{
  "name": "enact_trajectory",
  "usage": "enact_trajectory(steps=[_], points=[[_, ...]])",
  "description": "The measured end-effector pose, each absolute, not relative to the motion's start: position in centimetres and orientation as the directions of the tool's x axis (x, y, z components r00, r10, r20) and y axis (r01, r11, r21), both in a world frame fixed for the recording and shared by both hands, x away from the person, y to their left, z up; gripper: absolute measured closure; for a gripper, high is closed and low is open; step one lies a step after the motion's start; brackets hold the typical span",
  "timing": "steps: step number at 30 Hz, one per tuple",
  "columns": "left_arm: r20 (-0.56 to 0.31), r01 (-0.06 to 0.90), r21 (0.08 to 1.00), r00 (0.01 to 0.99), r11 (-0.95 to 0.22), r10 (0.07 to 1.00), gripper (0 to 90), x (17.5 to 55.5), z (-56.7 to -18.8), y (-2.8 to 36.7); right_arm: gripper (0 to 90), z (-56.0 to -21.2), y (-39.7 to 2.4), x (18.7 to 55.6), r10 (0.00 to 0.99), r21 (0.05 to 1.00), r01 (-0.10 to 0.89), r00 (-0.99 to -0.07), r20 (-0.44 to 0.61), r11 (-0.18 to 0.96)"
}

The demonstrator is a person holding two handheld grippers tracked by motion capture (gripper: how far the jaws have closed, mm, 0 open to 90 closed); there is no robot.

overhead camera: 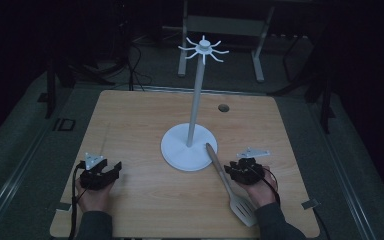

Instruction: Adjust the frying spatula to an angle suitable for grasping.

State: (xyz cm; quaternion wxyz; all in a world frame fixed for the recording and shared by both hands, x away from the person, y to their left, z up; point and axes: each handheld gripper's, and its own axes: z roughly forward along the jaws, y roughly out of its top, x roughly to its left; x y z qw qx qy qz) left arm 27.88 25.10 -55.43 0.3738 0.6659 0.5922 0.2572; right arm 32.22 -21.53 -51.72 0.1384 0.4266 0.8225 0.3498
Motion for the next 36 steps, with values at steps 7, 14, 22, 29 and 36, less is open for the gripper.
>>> enact_trajectory(steps=[7,14,22,29,36], points=[[-0.101,0.596,0.803,0.166,-0.018,0.981,42.4,27.9,-55.4,25.1,65.5,-53.0,-20.7,32.9,0.772,0.641,0.641,-0.625,0.115,0.423],[-0.102,0.596,0.803,0.165,-0.017,0.981,42.4,27.9,-55.4,25.1,65.4,-53.8,-20.3,33.6,0.77,0.602,0.668,-0.624,0.134,0.437],[-0.102,0.597,0.802,0.165,-0.017,0.981,42.4,27.9,-55.4,25.1,70.2,-54.6,-20.1,34.0,0.757,0.573,0.678,-0.637,0.144,0.461],[-0.103,0.596,0.803,0.166,-0.017,0.981,42.4,27.9,-55.4,25.1,73.8,-54.3,-19.8,34.1,0.725,0.548,0.65,-0.679,0.11,0.526],[-0.103,0.596,0.803,0.167,-0.017,0.981,42.4,27.9,-55.4,25.1,75.5,-53.7,-19.6,34.1,0.667,0.496,0.581,-0.745,0.004,0.646]])
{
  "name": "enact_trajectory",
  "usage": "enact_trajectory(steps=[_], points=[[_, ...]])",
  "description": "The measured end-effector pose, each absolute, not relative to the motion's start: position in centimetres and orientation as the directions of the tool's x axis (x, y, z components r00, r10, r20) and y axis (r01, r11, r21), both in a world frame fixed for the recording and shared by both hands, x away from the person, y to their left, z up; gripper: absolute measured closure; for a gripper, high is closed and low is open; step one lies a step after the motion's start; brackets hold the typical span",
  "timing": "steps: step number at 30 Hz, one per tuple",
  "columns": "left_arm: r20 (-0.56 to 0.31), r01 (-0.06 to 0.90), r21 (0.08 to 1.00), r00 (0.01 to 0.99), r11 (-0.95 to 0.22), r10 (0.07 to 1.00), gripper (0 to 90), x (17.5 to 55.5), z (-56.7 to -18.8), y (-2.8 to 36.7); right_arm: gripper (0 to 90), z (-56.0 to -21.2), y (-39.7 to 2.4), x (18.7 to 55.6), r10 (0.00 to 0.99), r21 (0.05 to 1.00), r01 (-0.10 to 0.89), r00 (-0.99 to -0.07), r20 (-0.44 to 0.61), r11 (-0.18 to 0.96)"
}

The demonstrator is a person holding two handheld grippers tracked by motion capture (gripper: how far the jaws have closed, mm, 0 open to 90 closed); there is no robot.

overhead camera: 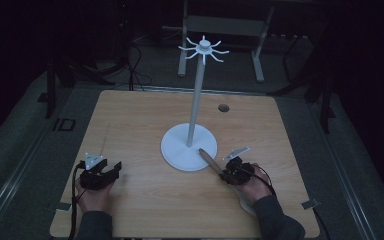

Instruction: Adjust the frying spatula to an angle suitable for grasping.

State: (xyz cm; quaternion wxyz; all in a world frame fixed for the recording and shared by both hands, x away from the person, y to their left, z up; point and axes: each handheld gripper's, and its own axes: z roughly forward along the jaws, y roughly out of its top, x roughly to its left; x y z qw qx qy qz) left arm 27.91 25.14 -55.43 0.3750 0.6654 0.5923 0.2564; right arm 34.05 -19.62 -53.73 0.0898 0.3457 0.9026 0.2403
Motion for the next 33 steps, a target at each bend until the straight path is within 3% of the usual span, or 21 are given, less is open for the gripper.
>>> enact_trajectory(steps=[5,21,33], points=[[-0.103,0.596,0.803,0.167,-0.018,0.981,42.4,28.0,-55.5,25.1,75.5,-53.6,-19.8,34.3,0.65,0.473,0.56,-0.759,-0.036,0.68],[-0.101,0.597,0.802,0.171,-0.021,0.98,42.4,28.0,-55.5,25.0,72.8,-53.8,-19.0,36.8,0.662,0.482,0.595,-0.748,0.041,0.643],[-0.103,0.595,0.803,0.17,-0.019,0.98,42.4,28.0,-55.4,25.1,73.9,-53.6,-17.6,37.1,0.658,0.449,0.578,-0.752,-0.032,0.682]])
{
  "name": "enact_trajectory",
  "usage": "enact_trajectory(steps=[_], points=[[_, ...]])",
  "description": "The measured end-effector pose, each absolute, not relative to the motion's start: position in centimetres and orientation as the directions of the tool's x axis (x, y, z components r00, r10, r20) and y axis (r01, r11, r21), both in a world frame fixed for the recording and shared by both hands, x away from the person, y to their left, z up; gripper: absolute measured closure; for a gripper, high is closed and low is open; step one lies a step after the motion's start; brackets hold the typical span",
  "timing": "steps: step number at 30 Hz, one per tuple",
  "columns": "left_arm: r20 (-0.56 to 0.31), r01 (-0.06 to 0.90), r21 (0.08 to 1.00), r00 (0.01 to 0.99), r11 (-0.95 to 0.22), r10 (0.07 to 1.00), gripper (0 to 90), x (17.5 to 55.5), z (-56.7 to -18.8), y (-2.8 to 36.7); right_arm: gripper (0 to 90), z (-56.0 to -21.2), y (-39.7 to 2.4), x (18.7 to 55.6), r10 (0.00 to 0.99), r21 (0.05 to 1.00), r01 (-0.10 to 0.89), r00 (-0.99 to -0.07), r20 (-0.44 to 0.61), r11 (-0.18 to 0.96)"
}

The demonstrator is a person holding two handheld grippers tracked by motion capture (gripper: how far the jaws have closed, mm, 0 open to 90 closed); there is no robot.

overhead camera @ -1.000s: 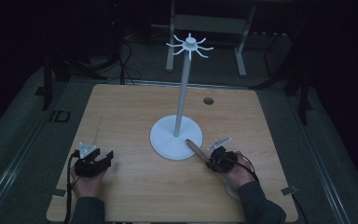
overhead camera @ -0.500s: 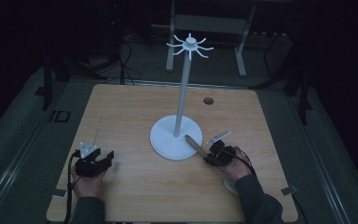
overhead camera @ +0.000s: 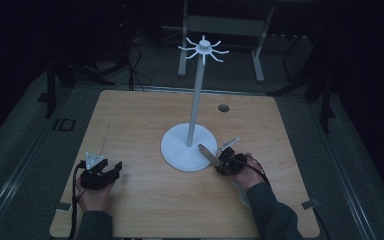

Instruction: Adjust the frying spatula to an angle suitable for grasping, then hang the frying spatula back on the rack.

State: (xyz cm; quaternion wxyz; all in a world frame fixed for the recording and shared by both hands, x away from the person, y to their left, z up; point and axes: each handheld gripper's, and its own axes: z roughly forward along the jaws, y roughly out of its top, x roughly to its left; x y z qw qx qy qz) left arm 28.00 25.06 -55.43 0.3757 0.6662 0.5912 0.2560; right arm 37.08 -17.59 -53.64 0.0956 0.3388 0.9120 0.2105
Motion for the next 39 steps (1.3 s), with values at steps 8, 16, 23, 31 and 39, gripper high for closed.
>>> enact_trajectory(steps=[8,16,23,31,39], points=[[-0.102,0.598,0.801,0.172,-0.021,0.98,42.4,28.1,-55.5,25.0,74.0,-53.6,-17.6,36.8,0.657,0.461,0.568,-0.752,-0.047,0.682],[-0.099,0.597,0.802,0.172,-0.024,0.98,42.4,28.0,-55.4,25.0,74.0,-53.1,-17.8,36.5,0.658,0.479,0.557,-0.751,-0.059,0.679],[-0.101,0.598,0.801,0.171,-0.022,0.98,42.4,28.1,-55.5,25.0,74.0,-52.3,-18.0,36.2,0.659,0.511,0.542,-0.749,-0.066,0.667],[-0.096,0.6,0.799,0.172,-0.027,0.98,42.4,28.0,-55.5,24.9,74.1,-52.0,-18.2,35.8,0.661,0.531,0.531,-0.747,-0.075,0.66],[-0.101,0.597,0.802,0.171,-0.021,0.98,42.4,28.0,-55.5,25.0,74.2,-50.9,-18.3,35.1,0.651,0.566,0.503,-0.755,-0.08,0.653]])
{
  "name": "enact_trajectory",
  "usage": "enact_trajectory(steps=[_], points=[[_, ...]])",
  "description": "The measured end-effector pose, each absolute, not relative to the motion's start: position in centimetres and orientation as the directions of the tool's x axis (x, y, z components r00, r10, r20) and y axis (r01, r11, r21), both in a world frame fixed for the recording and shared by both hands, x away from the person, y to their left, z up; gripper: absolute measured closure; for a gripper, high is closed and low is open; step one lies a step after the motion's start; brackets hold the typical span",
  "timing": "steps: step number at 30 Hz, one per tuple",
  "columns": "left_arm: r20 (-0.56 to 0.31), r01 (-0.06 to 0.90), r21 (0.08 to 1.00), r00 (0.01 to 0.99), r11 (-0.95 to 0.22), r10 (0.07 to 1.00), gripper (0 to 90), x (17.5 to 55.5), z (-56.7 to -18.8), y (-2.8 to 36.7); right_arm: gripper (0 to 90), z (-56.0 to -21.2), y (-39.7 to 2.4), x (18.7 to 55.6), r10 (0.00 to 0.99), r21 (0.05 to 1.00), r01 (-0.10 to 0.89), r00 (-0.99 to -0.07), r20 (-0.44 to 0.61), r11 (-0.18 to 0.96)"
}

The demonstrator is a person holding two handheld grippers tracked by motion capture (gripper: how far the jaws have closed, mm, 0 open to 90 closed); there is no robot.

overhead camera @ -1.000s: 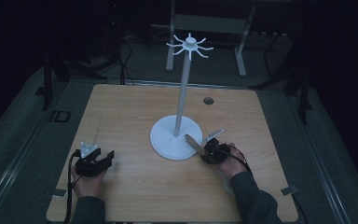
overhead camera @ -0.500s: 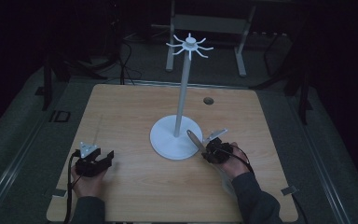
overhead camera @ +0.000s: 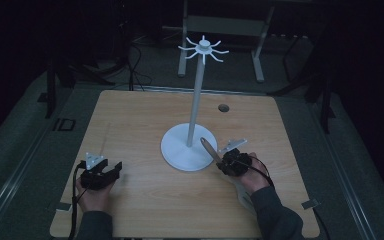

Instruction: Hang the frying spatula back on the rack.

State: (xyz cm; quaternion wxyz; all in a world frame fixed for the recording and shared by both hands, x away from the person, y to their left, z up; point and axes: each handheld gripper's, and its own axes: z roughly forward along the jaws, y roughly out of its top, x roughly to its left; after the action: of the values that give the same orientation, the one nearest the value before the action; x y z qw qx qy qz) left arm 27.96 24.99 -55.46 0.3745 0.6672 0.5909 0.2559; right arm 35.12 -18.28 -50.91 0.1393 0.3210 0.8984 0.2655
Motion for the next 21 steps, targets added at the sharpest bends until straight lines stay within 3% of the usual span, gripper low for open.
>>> enact_trajectory(steps=[21], points=[[-0.096,0.601,0.799,0.172,-0.027,0.98,42.4,28.0,-55.5,24.9,74.2,-48.2,-20.3,33.9,0.687,0.689,0.465,-0.724,-0.065,0.556]])
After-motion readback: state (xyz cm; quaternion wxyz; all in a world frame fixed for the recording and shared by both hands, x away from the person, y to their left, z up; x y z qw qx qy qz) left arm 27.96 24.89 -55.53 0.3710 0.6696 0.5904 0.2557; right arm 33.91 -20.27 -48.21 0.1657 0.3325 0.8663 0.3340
